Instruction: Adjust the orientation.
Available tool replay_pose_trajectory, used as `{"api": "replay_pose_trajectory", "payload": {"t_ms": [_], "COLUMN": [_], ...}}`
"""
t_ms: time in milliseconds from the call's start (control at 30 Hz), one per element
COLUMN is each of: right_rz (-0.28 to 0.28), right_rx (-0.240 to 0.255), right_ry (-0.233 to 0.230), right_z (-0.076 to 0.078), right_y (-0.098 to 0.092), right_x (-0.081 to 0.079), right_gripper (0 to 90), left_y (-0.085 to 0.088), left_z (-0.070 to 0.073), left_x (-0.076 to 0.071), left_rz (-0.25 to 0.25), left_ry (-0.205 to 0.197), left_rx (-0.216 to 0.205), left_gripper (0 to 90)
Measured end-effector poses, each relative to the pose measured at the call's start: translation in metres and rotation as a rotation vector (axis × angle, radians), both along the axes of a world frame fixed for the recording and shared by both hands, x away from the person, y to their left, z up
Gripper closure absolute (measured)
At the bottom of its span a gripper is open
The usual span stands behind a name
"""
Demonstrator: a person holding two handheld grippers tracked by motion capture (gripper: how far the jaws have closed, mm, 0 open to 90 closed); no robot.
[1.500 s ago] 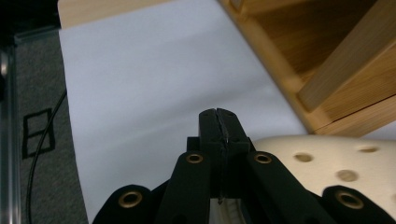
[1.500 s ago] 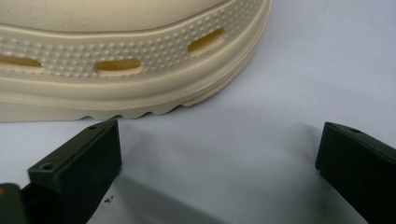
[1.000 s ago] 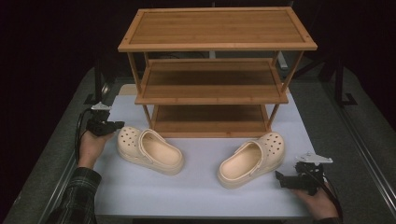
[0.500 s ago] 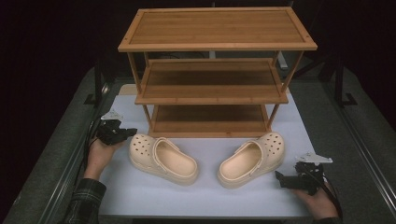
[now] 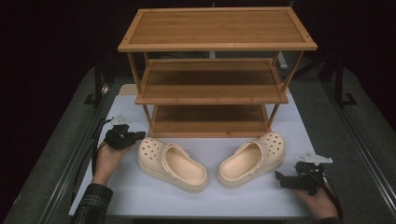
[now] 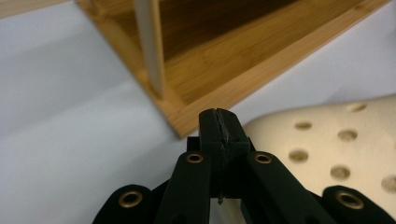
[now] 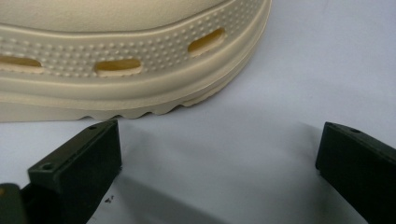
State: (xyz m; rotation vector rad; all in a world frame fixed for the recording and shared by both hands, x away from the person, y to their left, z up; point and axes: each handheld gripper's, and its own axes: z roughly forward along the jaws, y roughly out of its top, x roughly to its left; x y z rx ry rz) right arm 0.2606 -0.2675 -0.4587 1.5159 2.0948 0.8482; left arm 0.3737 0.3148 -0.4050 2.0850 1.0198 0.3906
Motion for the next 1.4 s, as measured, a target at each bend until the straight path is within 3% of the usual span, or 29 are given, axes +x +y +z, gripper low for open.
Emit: {"api": "replay_pose_trajectory", "payload": {"t_ms": [67, 300, 467, 633, 867, 1067, 1400], "right_rz": [-0.001, -0.001, -0.001, -0.001, 0.0, 0.0, -0.001], "right_rx": [0.0, 0.0, 0.0, -0.001, -0.001, -0.001, 0.0], "right_ry": [0.0, -0.001, -0.001, 0.001, 0.0, 0.001, 0.0], "right_z": [0.0, 0.0, 0.0, 0.0, 0.0, 0.0, 0.0], "right_y": [0.0, 0.0, 0.0, 0.0, 0.0, 0.0, 0.0], "right_x": [0.0, 0.0, 0.0, 0.0, 0.0, 0.0, 0.0], "right_gripper": [0.0, 0.0, 0.0, 0.0, 0.0, 0.0, 0.0], "left_y": [0.005, 0.014, 0.012, 0.002, -0.004, -0.007, -0.02], "left_z": [0.003, 0.008, 0.001, -0.01, -0.015, -0.015, -0.016], "left_x": [-0.008, -0.051, -0.083, -0.103, -0.099, -0.087, -0.067], "left_rz": [0.02, 0.064, 0.042, 0.008, 0.005, -0.002, -0.029], "left_ry": [-0.005, -0.026, -0.005, 0.033, 0.03, 0.017, -0.004], "left_rx": [0.026, 0.044, 0.046, 0.059, 0.089, 0.083, 0.112], "left_gripper": [90.0, 90.0, 89.9, 89.9, 89.9, 89.9, 90.0]}}
